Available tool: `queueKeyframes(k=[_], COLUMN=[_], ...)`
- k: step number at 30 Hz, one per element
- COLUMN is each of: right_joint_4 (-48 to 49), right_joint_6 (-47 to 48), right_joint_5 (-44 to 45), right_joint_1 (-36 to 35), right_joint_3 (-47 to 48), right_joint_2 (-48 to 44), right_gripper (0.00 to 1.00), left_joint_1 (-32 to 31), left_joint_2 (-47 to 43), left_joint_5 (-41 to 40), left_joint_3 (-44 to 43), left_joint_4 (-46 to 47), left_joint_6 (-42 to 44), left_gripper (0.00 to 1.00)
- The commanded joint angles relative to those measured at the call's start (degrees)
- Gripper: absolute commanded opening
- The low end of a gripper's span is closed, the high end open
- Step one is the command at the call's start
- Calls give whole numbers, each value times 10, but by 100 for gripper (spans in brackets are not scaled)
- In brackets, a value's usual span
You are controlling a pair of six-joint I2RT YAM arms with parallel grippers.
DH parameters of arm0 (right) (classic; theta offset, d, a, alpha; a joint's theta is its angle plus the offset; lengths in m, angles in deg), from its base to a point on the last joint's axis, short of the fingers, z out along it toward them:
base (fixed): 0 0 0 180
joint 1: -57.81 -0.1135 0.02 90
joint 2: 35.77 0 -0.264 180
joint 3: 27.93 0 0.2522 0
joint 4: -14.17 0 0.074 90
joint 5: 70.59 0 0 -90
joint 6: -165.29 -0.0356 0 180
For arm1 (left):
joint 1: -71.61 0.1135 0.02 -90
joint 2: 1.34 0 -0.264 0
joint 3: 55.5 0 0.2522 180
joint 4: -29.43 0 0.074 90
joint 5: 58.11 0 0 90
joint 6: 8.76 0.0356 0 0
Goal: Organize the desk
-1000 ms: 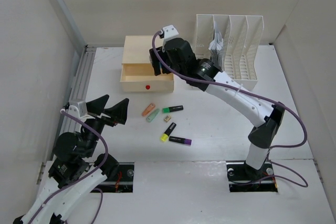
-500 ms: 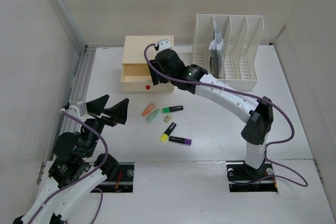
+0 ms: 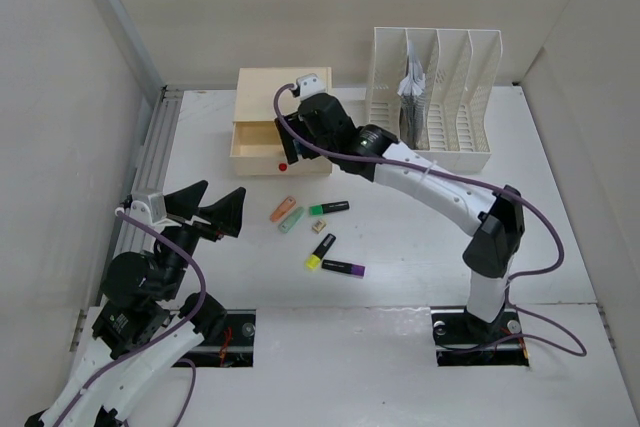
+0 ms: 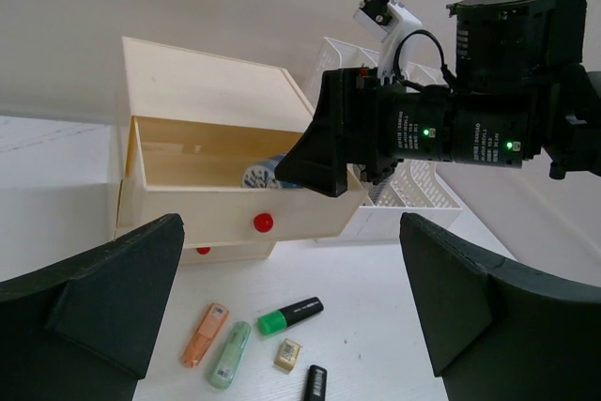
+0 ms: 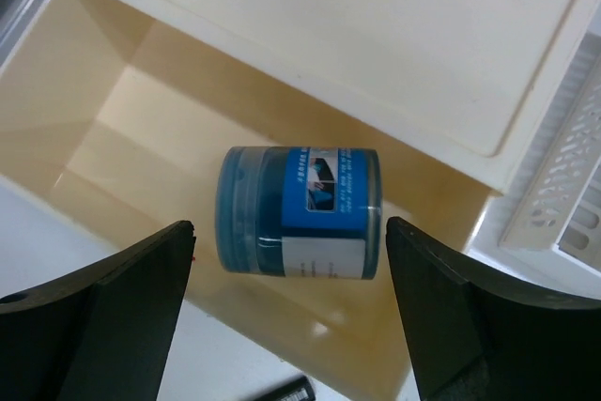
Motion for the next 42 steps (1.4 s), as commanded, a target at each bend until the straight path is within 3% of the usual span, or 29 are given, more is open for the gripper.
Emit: queueKeyframes(k=[1,6,8,11,12,13,14,16,19,22,25,28,35,42], right_joint_4=[53,60,65,77,77,70,70,70,40,-18,-68,-62,20,70], right_joint_6=[18,32,51,109,142,171,220,277,379,474,519,502,418,395], right_joint_5=[-23,-23,-37,-57,-102,-121,-141,-242,-433,-507,-513,-490,-361,-224], right_joint_1=[-3,-3,-8,-13,-13,-13,-13,-5,21,26,26,26,26,9], right_joint_3=[-14,-15,-15,-15,-15,-15,-26,-52,-116,-142,-142,-135,-119,-96], right_joint_2=[-50,-55,-75,-109,-118,-126,-136,-167,-191,-191,-158,-138,-84,-38], right_gripper=[88,91,87,59,51,25,12,0,0,0,0,0,0,0], left_joint_1=[2,2,2,2,2,2,2,2,2,2,2,2,2,2], left_joint_2=[4,4,4,4,4,9,9,15,28,33,33,28,28,23], left_joint_5=[0,0,0,0,0,0,0,7,13,18,19,19,19,19], left_joint_3=[0,0,0,0,0,0,0,0,0,0,0,0,0,0], left_joint_4=[32,32,32,32,32,32,32,32,32,32,32,32,32,32], left_joint_6=[3,3,3,3,3,3,3,3,3,3,3,3,3,3], left_gripper=[99,99,99,99,99,99,99,99,99,99,99,99,99,99])
